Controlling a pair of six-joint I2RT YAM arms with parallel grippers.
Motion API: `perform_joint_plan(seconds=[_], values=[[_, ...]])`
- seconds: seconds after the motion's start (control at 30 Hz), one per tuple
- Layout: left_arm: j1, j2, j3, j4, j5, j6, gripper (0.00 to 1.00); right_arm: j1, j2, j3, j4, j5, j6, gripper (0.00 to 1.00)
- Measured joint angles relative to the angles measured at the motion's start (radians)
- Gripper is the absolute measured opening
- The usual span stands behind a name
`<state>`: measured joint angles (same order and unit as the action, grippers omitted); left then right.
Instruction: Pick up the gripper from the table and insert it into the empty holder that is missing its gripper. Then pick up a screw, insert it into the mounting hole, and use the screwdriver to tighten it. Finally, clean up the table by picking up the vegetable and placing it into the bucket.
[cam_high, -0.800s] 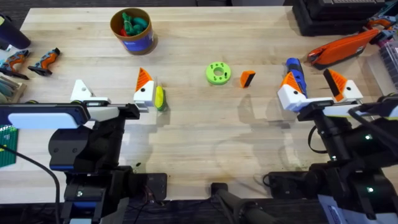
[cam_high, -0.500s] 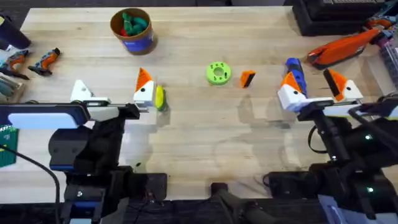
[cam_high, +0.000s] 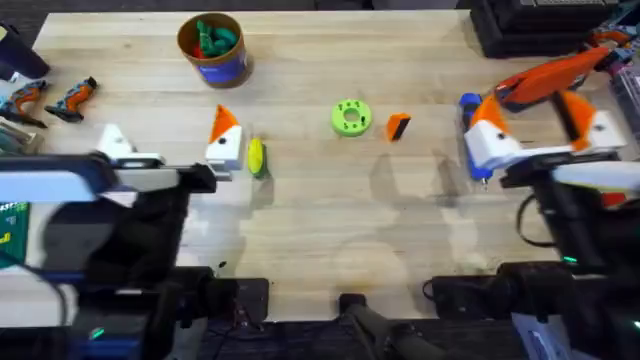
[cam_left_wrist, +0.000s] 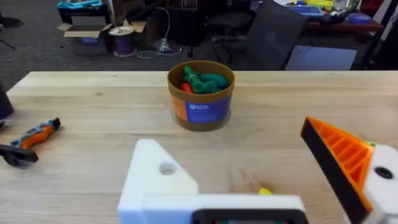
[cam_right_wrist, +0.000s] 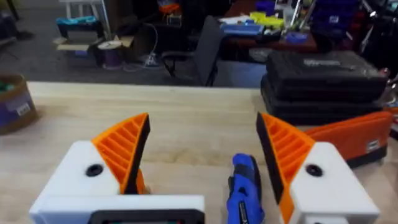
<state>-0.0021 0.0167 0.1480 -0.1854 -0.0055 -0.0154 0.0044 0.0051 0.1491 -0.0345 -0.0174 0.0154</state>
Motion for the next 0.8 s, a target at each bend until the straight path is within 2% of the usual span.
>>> perform_joint_plan(seconds=[0.2,0.37,0.47,0.63,0.8], values=[[0.0,0.162,0.295,-0.244,0.0,0.0,0.986,0.0,0.103,0.269,-0.228,-0.003,0.003,0.992],[0.0,0.413,0.561,-0.495,0.0,0.0,0.986,0.0,0.319,0.496,-0.422,-0.004,0.004,0.992],[0.0,0.566,0.685,-0.611,0.0,0.0,0.986,0.0,0.473,0.627,-0.55,-0.006,0.004,0.992],[0.0,0.788,0.824,-0.713,0.0,0.0,0.986,0.0,0.714,0.803,-0.745,-0.006,0.004,0.992],[0.0,0.942,0.861,-0.761,0.001,0.0,0.986,0.0,0.883,0.901,-0.865,-0.006,0.004,0.992]])
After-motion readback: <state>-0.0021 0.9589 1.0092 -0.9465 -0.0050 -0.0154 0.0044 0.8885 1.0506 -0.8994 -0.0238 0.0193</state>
